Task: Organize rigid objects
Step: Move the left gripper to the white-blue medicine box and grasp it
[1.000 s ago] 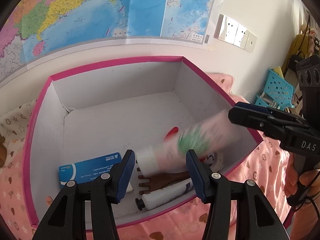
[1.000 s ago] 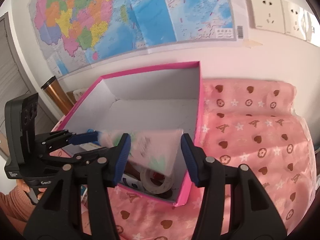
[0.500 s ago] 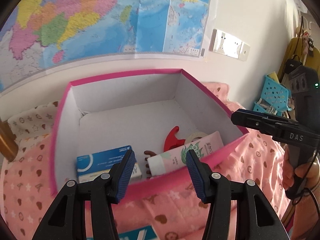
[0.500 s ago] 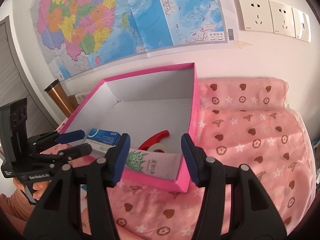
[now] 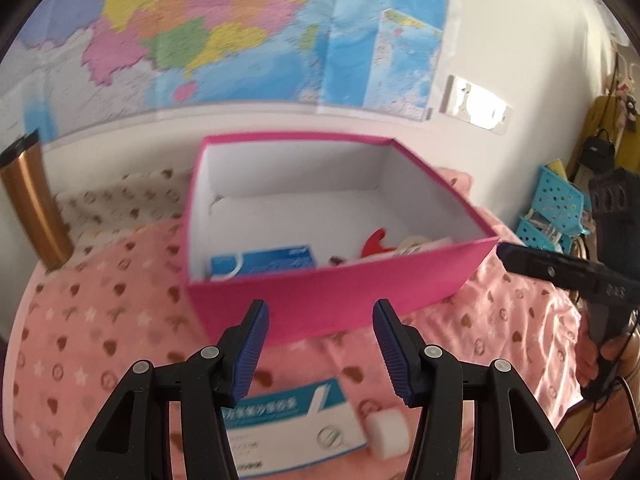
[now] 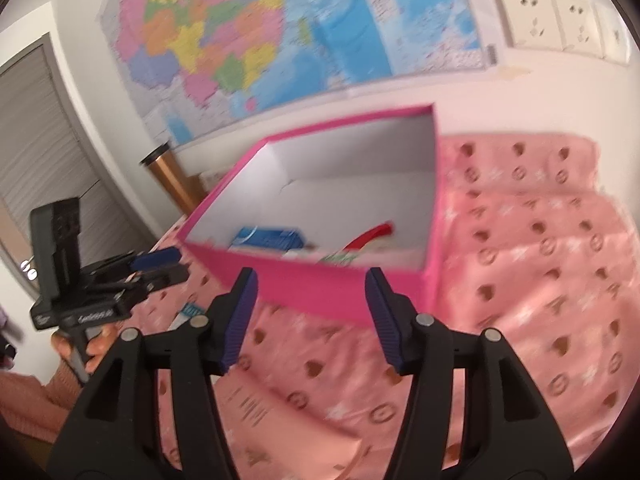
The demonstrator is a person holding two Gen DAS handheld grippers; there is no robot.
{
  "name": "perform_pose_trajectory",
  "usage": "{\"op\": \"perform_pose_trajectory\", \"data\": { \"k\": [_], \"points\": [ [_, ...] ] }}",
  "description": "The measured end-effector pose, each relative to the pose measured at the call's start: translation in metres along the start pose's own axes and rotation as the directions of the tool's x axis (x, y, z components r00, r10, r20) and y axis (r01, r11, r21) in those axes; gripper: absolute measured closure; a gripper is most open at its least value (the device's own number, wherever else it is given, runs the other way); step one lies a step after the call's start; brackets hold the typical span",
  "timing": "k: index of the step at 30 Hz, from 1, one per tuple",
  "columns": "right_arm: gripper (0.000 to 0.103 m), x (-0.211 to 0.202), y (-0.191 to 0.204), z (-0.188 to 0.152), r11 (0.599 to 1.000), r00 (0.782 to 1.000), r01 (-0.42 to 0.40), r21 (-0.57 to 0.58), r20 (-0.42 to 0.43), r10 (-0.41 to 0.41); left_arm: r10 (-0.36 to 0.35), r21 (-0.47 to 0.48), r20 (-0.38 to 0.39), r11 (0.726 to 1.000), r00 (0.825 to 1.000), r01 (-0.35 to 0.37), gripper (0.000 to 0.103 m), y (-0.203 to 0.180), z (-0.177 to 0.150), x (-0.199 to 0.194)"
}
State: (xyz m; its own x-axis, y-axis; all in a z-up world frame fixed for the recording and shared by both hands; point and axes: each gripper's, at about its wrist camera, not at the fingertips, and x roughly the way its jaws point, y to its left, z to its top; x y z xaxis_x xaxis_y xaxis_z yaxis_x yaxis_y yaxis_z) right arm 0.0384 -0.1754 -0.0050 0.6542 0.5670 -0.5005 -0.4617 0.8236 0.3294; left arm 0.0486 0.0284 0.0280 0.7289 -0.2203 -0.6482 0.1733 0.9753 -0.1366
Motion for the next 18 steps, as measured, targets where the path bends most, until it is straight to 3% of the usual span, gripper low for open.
{"op": "perform_pose_trajectory", "data": {
  "k": [10, 18],
  "points": [
    [0.045, 0.059, 0.031, -0.039, 0.995, 0.98, -0.104, -0.008, -0.172, 0.101, 0.047, -0.147, -0.088, 0.987, 0.995, -0.06, 0.048, 0.045, -0.043, -0.001],
    [0.045, 0.103, 0.056, -0.045, 0.987, 0.954, -0.156, -0.038, -0.264, 0.141, 0.057, -0.172, -0.146, 0.982, 0.988, -0.082, 0.048, 0.06, -0.07, -0.001]
  ]
}}
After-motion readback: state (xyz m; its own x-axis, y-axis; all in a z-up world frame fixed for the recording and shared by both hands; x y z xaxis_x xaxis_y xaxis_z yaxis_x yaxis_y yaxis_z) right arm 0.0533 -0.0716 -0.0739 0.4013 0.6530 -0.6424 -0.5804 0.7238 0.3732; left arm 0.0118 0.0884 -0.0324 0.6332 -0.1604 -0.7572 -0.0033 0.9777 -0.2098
